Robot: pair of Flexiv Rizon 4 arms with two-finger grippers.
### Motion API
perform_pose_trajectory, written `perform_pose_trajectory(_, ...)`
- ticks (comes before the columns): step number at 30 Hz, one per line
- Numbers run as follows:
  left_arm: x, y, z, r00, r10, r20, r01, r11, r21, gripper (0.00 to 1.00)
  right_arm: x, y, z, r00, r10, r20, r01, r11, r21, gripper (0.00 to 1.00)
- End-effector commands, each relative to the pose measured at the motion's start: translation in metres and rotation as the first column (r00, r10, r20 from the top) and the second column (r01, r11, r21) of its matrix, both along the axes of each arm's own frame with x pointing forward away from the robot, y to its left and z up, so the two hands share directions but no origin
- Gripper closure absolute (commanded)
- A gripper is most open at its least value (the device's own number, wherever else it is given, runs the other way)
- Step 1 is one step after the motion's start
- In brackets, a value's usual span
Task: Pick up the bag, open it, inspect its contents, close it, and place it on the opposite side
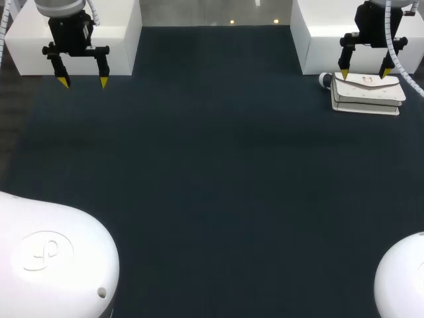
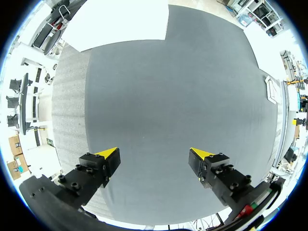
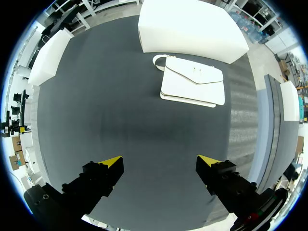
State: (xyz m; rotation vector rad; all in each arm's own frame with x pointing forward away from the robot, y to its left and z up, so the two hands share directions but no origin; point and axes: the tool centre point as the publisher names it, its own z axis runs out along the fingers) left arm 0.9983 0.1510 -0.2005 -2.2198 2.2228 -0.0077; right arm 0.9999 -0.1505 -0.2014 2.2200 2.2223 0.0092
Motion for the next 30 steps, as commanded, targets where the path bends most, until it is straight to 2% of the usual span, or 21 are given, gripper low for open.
perform_pose_trajectory(1,0.0005,-0.0006,0.0003,1.000,0.001,-0.001,-0.001,1.000,0.002,0.00,0.0000,0.0004,0.0008,1.000,0.000,-0.002,0.000,1.000,-0.002,0.00)
perform_pose_trajectory(26,0.0005,-0.0006,0.0003,1.000,0.001,-0.001,-0.001,1.000,0.002,0.00,0.0000,0.0004,0.0008,1.000,0.000,-0.002,0.000,1.000,-0.002,0.00)
perform_pose_trajectory(30,-0.0015,-0.0047,0.0009,0.992,-0.118,0.053,0.120,0.992,-0.037,0.00,0.0015,-0.0028,-0.0006,1.000,-0.004,-0.004,0.004,1.000,-0.001,0.00)
